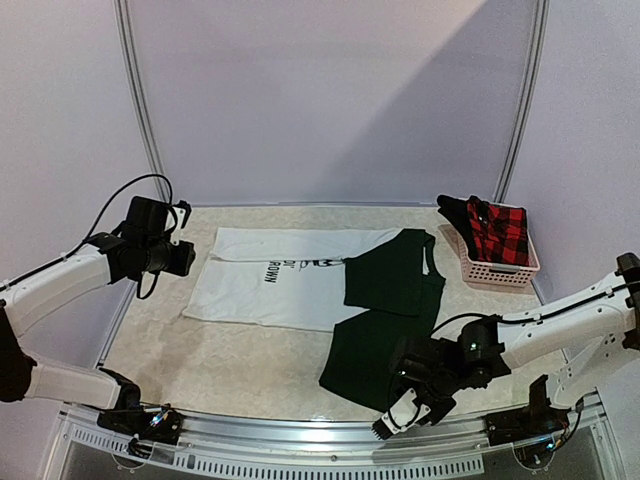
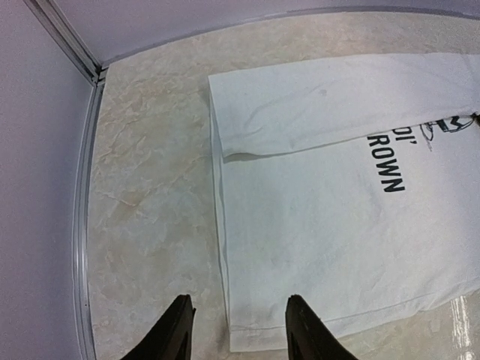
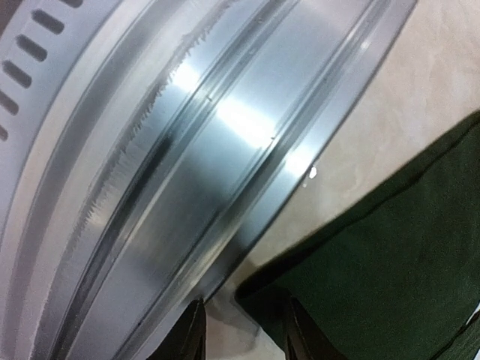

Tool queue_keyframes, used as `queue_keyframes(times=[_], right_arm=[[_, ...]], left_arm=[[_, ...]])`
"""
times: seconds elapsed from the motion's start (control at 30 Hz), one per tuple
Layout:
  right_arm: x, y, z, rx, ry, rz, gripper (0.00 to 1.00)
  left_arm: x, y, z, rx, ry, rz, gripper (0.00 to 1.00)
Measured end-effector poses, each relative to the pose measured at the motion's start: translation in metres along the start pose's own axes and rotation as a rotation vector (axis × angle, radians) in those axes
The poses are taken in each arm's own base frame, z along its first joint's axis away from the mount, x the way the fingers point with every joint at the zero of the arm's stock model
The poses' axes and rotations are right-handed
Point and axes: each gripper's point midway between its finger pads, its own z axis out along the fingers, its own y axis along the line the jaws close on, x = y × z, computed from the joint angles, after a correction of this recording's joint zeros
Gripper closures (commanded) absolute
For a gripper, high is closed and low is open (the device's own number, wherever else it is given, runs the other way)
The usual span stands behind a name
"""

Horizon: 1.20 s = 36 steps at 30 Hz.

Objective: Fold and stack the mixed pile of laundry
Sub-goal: Pick up the 1/3-folded T-shirt from the center of the board.

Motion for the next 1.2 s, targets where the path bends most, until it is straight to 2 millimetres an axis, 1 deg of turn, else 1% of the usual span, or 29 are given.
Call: queue_keyframes(times=[0.07,0.2,0.33,0.43,0.53,0.63,0.73,0.77,0.83,0.93,1.03,1.07,1.13,1.2], right_arm=[[-0.002,0.004,0.005,-0.012,0.012,-0.018,0.67],[-0.004,0.001,0.007,0.01,0.02,-0.026,0.8],[-0.001,-0.01,0.01,0.062,0.051,-0.014,0.99],[0.001,-0.015,0.011,0.091,0.069,-0.004,1.0],[0.003,-0.018,0.007,0.111,0.077,0.0,1.0],[-0.001,-0.027,-0.012,0.163,0.034,0.019,1.0],[-0.003,-0.041,-0.035,0.235,-0.028,0.06,1.0],[-0.003,-0.045,-0.041,0.251,-0.041,0.075,1.0],[-0.002,-0.049,-0.045,0.266,-0.053,0.094,1.0],[-0.002,-0.049,-0.044,0.261,-0.061,0.105,1.0],[-0.004,-0.047,-0.045,0.255,-0.072,0.11,1.0],[-0.004,-0.047,-0.045,0.254,-0.075,0.11,1.0],[-0.005,-0.046,-0.046,0.252,-0.083,0.114,1.0],[-0.005,-0.047,-0.046,0.251,-0.085,0.115,1.0]], left_arm=[[0.001,0.001,0.001,-0.002,0.007,-0.001,0.56],[0.003,0.002,0.002,-0.006,0.011,-0.002,0.57],[0.004,0.002,0.003,-0.007,0.02,-0.011,0.57],[0.006,0.002,0.004,-0.008,0.049,-0.039,0.57],[0.008,0.001,0.001,-0.004,0.083,-0.118,0.57],[0.016,0.0,-0.011,0.012,0.102,-0.25,0.56],[0.033,0.002,-0.031,0.022,0.12,-0.395,0.56],[0.042,0.001,-0.036,0.031,0.131,-0.44,0.57],[0.061,-0.003,-0.039,0.044,0.173,-0.507,0.57],[0.108,-0.013,-0.03,0.038,0.312,-0.589,0.57],[0.147,-0.019,-0.019,0.006,0.452,-0.642,0.57],[0.157,-0.02,-0.016,-0.005,0.488,-0.658,0.57],[0.163,-0.018,-0.012,-0.023,0.515,-0.686,0.58],[0.164,-0.014,-0.005,-0.037,0.523,-0.714,0.58]])
